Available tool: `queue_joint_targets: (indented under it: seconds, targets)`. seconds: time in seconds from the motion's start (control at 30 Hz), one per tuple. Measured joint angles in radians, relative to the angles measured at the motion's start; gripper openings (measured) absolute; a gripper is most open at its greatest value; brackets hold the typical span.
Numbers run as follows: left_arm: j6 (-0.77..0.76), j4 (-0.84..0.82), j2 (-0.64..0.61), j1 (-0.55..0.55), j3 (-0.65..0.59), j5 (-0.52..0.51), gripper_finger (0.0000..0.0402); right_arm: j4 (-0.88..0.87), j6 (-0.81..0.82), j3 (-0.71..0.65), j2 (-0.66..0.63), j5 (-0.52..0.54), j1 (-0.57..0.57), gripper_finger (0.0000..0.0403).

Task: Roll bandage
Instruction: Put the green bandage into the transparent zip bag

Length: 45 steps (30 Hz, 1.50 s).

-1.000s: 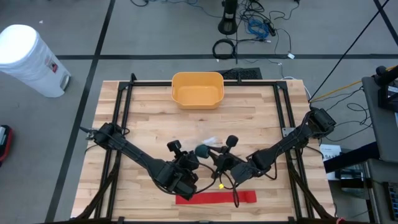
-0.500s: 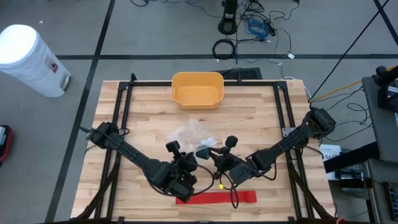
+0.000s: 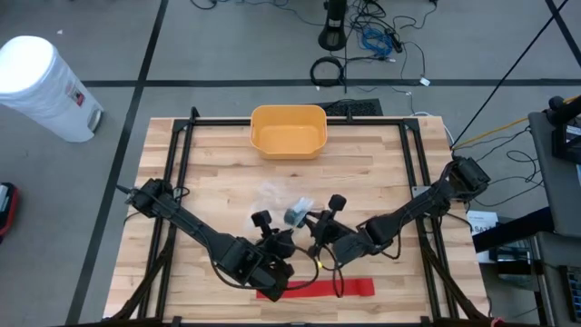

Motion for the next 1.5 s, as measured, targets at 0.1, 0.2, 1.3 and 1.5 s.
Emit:
queue_joint_targets:
  seconds: [0.1,0.2,1.3,1.5]
  targets:
    - [0.003,-0.003,0.0,0.0,0.0,0.0,0.0005,-0.015,0.026,0.0,0.0,0.0,-0.003,0.0049]
    - [0.003,-0.006,0.0,0.0,0.0,0.004,0.0005,0.026,0.007,0.001,0.0,-0.014,-0.001,0.0049]
    - [-0.076,-0.148,0.0,-0.048,0.003,0.027,0.0005,-0.587,0.092,0.313,0.0,-0.252,0.119,0.0164]
    - [-0.08,-0.215,-0.002,-0.051,0.003,0.027,0.0005,-0.591,0.063,0.318,0.0,-0.181,0.168,0.0159]
